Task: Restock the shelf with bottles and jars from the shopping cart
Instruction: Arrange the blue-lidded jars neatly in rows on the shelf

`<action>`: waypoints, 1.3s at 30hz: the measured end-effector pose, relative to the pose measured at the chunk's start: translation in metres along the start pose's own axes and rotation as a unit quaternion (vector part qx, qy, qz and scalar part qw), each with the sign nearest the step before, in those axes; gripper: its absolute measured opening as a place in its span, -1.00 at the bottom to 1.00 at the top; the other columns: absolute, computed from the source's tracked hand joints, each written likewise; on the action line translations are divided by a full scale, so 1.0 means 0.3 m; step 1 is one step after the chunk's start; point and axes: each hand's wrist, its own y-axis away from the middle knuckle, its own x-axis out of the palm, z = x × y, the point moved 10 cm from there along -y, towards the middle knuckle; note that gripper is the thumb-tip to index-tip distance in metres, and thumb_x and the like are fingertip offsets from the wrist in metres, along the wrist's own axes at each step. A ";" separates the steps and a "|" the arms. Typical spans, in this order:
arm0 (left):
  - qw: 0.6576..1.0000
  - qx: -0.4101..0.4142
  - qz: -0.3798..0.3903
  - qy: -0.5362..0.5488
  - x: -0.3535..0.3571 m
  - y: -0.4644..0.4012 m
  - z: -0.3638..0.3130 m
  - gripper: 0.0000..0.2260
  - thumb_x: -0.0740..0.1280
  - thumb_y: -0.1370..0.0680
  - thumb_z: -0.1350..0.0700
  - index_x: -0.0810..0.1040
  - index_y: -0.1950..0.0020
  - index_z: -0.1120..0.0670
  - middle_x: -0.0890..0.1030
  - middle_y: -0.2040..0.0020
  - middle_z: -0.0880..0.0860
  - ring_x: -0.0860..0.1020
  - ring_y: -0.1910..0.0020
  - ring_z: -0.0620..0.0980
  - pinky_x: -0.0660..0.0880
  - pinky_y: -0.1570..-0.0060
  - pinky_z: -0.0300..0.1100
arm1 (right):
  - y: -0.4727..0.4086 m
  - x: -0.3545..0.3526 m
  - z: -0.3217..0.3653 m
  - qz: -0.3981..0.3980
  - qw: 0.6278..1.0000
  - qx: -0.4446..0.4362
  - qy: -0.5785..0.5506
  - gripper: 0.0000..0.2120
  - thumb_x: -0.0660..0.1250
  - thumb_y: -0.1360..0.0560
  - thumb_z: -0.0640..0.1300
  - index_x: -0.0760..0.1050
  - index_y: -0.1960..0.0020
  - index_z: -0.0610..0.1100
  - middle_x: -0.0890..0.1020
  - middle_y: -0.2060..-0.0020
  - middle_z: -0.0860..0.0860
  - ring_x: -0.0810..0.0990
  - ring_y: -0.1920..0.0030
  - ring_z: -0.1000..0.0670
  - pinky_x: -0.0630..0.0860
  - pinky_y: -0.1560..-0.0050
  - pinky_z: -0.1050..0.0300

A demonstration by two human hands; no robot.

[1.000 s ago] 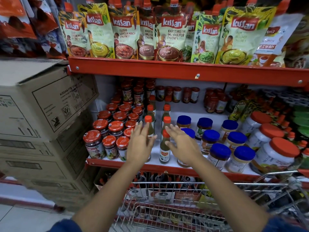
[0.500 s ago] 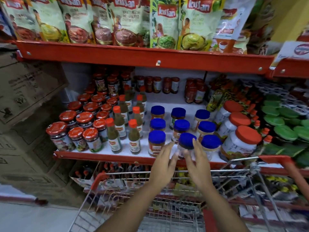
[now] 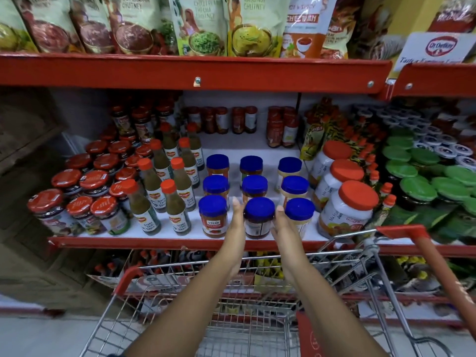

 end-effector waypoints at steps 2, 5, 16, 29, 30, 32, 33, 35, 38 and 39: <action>1.000 0.011 0.003 0.028 0.005 0.041 -0.009 -0.33 -0.15 -0.41 -0.50 0.42 -0.32 -0.25 0.37 -0.45 -0.11 0.20 -0.47 -0.11 0.02 -0.47 0.05 | -0.017 0.030 0.016 0.025 1.000 0.000 0.001 -0.79 0.03 -0.64 0.08 0.41 0.05 0.28 0.54 -0.01 0.19 0.49 -0.09 0.17 0.32 -0.27 0.11; 0.997 0.003 0.004 0.080 0.013 0.096 -0.011 -0.41 -0.17 -0.48 -0.37 0.39 -0.33 -0.17 0.40 -0.38 -0.10 0.21 -0.46 -0.11 0.05 -0.47 -0.06 | -0.058 0.053 0.023 0.038 0.999 0.004 0.002 -0.71 0.02 -0.64 0.11 0.50 0.05 0.15 0.61 0.06 0.18 0.53 -0.01 0.23 0.34 -0.28 0.09; 0.998 -0.024 -0.017 0.055 -0.014 0.027 -0.048 -0.22 -0.19 -0.43 -0.45 0.36 -0.42 -0.04 0.32 -0.50 0.02 0.18 -0.51 -0.01 0.01 -0.47 0.05 | 0.048 0.059 -0.040 0.027 0.998 0.012 -0.053 -0.35 -0.02 -0.50 0.36 0.21 -0.50 0.08 0.30 -0.50 0.04 0.24 -0.49 0.02 0.18 -0.44 0.01; 0.996 -0.044 0.010 0.078 0.048 0.112 -0.013 -0.31 -0.15 -0.43 -0.43 0.27 -0.46 -0.16 0.26 -0.52 -0.03 0.12 -0.53 -0.03 0.00 -0.51 0.03 | -0.031 0.058 -0.007 0.039 0.998 0.018 -0.043 -0.54 -0.08 -0.64 0.16 0.57 -0.14 0.07 0.66 -0.13 0.06 0.51 -0.26 0.06 0.30 -0.36 -0.01; 0.997 -0.044 0.005 0.065 0.041 0.114 -0.014 -0.27 -0.14 -0.39 -0.44 0.25 -0.47 -0.15 0.26 -0.52 -0.02 0.12 -0.53 -0.02 0.01 -0.50 0.03 | -0.026 0.036 0.011 0.025 0.998 0.016 -0.053 -0.55 -0.07 -0.64 0.15 0.58 -0.09 0.06 0.67 -0.07 0.09 0.53 -0.22 0.09 0.32 -0.31 0.04; 0.998 -0.044 0.018 0.036 0.054 0.125 -0.037 -0.21 -0.15 -0.37 -0.46 0.20 -0.50 -0.11 0.21 -0.54 0.01 0.11 -0.53 0.00 0.02 -0.48 0.02 | -0.082 0.052 -0.070 0.010 0.998 0.024 -0.052 -0.58 -0.04 -0.62 0.21 0.53 -0.17 0.10 0.57 -0.09 0.23 0.46 -0.16 0.22 0.27 -0.25 0.15; 0.999 -0.040 0.029 0.013 0.065 0.127 -0.050 -0.21 -0.21 -0.41 -0.43 0.13 -0.53 -0.05 0.15 -0.57 0.05 0.07 -0.54 0.01 0.01 -0.48 -0.01 | -0.131 0.052 -0.159 0.022 0.997 0.022 -0.072 -0.53 -0.02 -0.57 0.31 0.43 -0.32 0.16 0.49 -0.18 0.29 0.38 -0.17 0.29 0.19 -0.27 0.15; 0.998 -0.011 0.056 -0.014 0.082 0.137 -0.098 -0.35 -0.34 -0.56 -0.20 -0.04 -0.55 0.12 0.01 -0.58 0.09 -0.02 -0.56 0.03 -0.01 -0.44 -0.16 | -0.187 0.006 -0.351 0.021 0.998 0.037 -0.055 -0.43 0.04 -0.37 0.54 0.21 -0.35 0.47 0.32 -0.38 0.38 0.25 -0.11 0.44 0.13 -0.33 0.00; 0.999 -0.024 0.029 0.022 0.024 0.057 -0.065 -0.35 -0.24 -0.52 -0.33 0.21 -0.48 -0.06 0.31 -0.47 -0.05 0.22 -0.47 -0.06 0.06 -0.45 -0.09 | -0.031 0.057 -0.178 0.004 0.996 0.040 -0.076 -0.38 0.01 -0.43 0.44 0.29 -0.42 0.23 0.36 -0.30 0.32 0.30 -0.24 0.31 0.11 -0.41 0.08; 0.999 -0.023 0.019 0.025 0.001 0.047 -0.053 -0.39 -0.24 -0.52 -0.35 0.31 -0.39 -0.14 0.43 -0.33 -0.14 0.29 -0.38 -0.13 0.08 -0.44 -0.08 | 0.029 0.076 -0.080 0.001 0.997 0.038 -0.070 -0.42 -0.01 -0.49 0.37 0.30 -0.42 0.17 0.38 -0.28 0.26 0.31 -0.28 0.22 0.16 -0.40 0.08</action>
